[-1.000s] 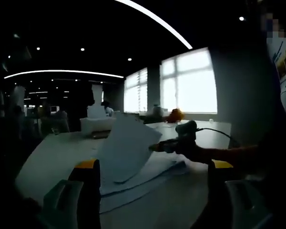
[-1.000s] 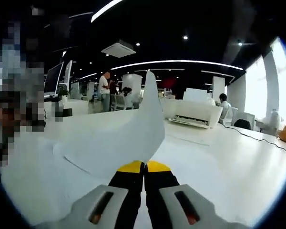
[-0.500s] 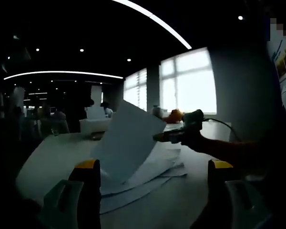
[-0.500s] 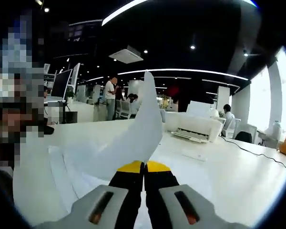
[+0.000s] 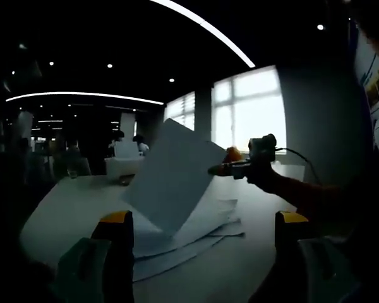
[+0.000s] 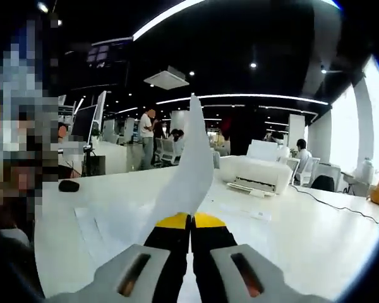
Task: Organize the stack of printing papers by aligning and flattening the scattered papers on the table
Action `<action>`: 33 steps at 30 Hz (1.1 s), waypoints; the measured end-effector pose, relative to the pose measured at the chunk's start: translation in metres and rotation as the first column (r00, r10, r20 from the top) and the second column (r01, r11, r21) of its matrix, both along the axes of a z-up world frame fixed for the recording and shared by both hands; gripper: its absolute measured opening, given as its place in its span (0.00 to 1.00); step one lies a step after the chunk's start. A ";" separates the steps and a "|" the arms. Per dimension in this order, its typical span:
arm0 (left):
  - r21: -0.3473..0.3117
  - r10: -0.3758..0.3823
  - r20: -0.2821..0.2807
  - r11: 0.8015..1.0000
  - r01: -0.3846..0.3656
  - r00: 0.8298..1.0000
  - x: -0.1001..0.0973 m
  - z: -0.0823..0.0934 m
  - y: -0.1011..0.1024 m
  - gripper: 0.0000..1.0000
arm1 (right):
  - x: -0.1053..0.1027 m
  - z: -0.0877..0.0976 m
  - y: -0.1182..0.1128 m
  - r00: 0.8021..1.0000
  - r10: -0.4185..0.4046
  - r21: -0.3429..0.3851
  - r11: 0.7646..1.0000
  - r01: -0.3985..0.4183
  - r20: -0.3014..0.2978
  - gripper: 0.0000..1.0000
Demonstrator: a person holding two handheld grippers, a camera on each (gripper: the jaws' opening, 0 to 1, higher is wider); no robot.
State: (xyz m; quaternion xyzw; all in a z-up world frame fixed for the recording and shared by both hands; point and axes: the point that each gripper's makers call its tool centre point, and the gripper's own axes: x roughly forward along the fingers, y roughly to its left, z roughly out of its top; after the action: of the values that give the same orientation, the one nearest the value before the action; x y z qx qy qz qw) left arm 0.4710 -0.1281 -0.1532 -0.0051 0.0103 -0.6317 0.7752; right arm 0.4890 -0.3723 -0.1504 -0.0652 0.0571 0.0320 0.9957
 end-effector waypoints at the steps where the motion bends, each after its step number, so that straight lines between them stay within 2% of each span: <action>1: -0.001 0.000 0.003 1.000 0.000 1.000 -0.001 0.001 0.000 0.95 | -0.003 0.003 0.002 1.000 0.000 -0.009 1.000 0.000 0.002 0.00; 8: -0.015 0.006 0.011 1.000 -0.006 1.000 -0.002 0.007 0.002 0.95 | -0.017 0.015 0.009 1.000 0.003 -0.059 0.998 -0.002 0.018 0.00; 9: -0.017 0.008 0.009 1.000 -0.008 1.000 -0.002 0.007 0.002 0.95 | -0.012 0.014 0.004 1.000 0.002 -0.067 0.998 0.000 0.018 0.00; 14: -0.013 0.005 0.004 1.000 -0.005 1.000 -0.003 0.004 0.001 0.95 | -0.016 0.023 0.000 0.999 -0.006 -0.089 0.996 0.010 0.040 0.00; 23: -0.017 -0.004 -0.003 1.000 0.004 1.000 -0.005 0.003 -0.002 0.95 | -0.016 0.028 0.001 0.999 0.016 -0.063 0.998 -0.014 0.036 0.00; 25: -0.007 -0.013 -0.003 1.000 0.013 1.000 -0.007 0.001 -0.005 0.95 | -0.019 0.028 0.007 0.999 0.050 -0.031 0.998 -0.049 0.020 0.00; 33: -0.016 -0.016 -0.002 1.000 0.016 1.000 -0.005 0.004 -0.007 0.95 | -0.028 0.046 0.012 0.995 0.100 0.033 0.994 -0.101 0.026 0.00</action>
State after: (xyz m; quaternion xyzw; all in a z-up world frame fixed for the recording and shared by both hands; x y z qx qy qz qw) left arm 0.4660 -0.1351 -0.1493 -0.0119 0.0062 -0.6378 0.7701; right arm 0.4614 -0.3604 -0.1045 -0.0512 0.0408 0.0822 0.9945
